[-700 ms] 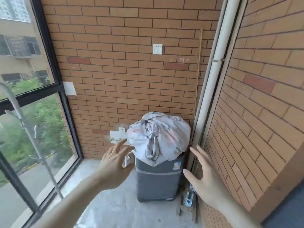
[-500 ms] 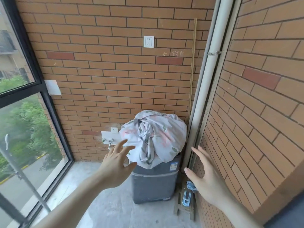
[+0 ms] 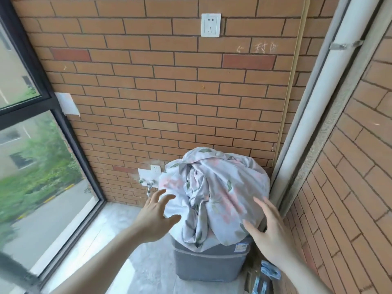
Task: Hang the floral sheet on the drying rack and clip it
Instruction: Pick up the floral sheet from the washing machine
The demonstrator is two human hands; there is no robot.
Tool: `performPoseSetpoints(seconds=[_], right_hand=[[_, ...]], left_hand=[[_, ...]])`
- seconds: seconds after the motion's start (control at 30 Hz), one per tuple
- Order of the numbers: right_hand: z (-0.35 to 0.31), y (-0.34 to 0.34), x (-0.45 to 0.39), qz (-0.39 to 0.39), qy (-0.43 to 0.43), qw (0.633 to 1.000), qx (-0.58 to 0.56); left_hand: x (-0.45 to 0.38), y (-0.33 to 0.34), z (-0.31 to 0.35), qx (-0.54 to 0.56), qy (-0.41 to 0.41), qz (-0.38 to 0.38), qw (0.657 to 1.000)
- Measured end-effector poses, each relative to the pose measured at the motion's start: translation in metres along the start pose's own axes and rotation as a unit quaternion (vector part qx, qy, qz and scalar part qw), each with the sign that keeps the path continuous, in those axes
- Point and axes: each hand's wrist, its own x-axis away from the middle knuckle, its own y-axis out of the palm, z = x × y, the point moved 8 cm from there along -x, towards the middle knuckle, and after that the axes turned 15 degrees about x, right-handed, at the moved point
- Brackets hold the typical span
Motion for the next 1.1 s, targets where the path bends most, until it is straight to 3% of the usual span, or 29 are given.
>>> performPoseSetpoints(seconds=[0.33, 0.63, 0.83, 0.97, 1.1], right_hand=[[0.050, 0.044, -0.151, -0.063, 0.042, 0.996, 0.035], [0.117, 0.092, -0.251, -0.100, 0.166, 0.976, 0.102], [0.159, 0.113, -0.291, -0.129, 0.249, 0.951, 0.126], [0.176, 0.129, -0.297, -0.146, 0.296, 0.939, 0.099], [0.186, 0.143, -0.308, -0.137, 0.326, 0.934, 0.047]], left_hand=[[-0.119, 0.017, -0.072, 0.070, -0.141, -0.020, 0.987], [-0.213, 0.055, -0.141, 0.171, -0.260, -0.066, 0.948], [-0.258, 0.100, -0.146, 0.190, -0.286, -0.137, 0.929], [-0.267, 0.135, -0.123, 0.345, -0.298, -0.152, 0.877], [-0.273, 0.154, -0.112, 0.389, -0.298, -0.127, 0.862]])
